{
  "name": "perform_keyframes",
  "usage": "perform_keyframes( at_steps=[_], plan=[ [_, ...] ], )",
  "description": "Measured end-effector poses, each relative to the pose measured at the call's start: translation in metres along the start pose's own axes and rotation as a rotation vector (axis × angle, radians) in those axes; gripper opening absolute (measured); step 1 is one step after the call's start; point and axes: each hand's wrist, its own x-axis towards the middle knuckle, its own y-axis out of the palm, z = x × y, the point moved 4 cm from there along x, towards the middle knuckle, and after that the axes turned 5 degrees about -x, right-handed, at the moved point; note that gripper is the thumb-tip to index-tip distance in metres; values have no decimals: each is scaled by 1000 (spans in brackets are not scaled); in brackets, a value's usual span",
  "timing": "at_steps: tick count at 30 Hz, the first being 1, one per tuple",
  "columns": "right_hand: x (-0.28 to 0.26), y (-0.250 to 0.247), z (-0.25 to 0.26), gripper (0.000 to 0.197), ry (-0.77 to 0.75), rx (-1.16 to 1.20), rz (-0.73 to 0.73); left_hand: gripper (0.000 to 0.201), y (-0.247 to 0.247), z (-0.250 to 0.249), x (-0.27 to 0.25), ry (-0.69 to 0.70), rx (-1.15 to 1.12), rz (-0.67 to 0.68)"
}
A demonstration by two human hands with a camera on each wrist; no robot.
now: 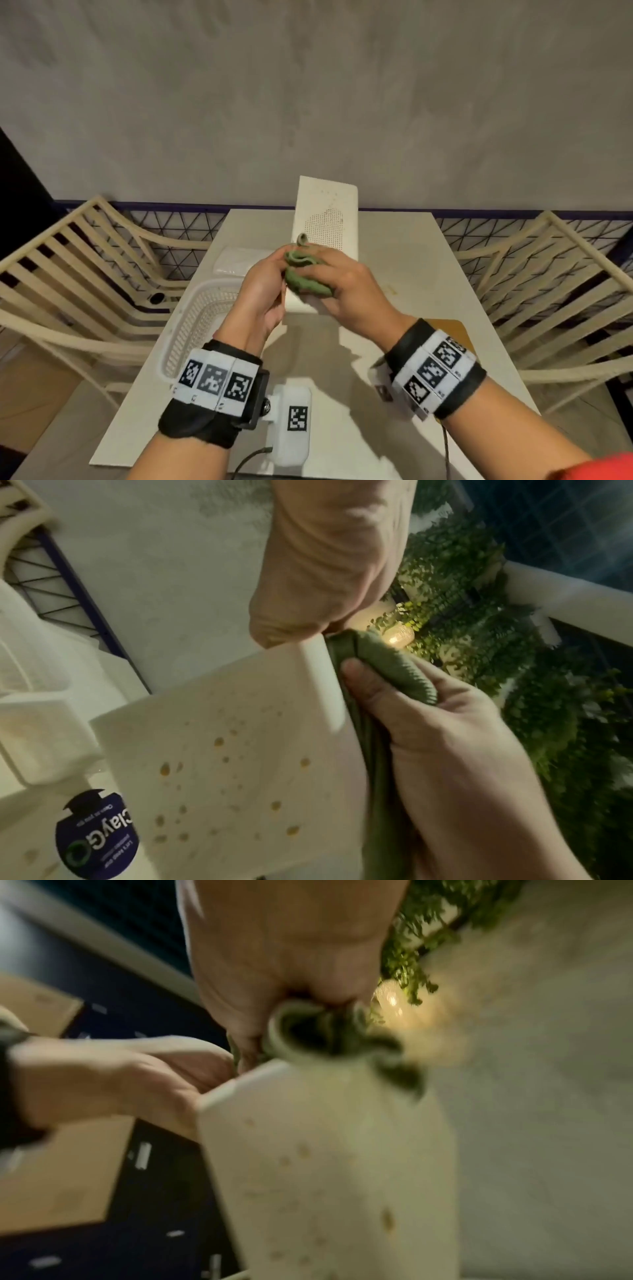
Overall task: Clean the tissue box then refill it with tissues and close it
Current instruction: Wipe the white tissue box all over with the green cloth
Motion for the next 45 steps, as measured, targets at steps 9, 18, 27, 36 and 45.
perform_keyframes(
  at_steps=[9, 18, 27, 36, 45],
  plan=[
    [-11, 4, 9, 25, -112, -17, 57, 26, -2, -2, -9, 143, 158, -5],
    [-27, -12, 1, 32, -261, -16, 111, 37, -7, -2, -14, 406, 424, -129],
    [-30, -16, -3, 21, -271, -29, 126, 39, -16, -2, -13, 375, 433, -158],
    [-14, -21, -8, 32, -209, -73, 85, 33, -9, 1, -22, 380, 465, -104],
    [2, -25, -20, 43, -71, -107, 116, 38, -10, 0, -22, 412, 508, -63]
  ],
)
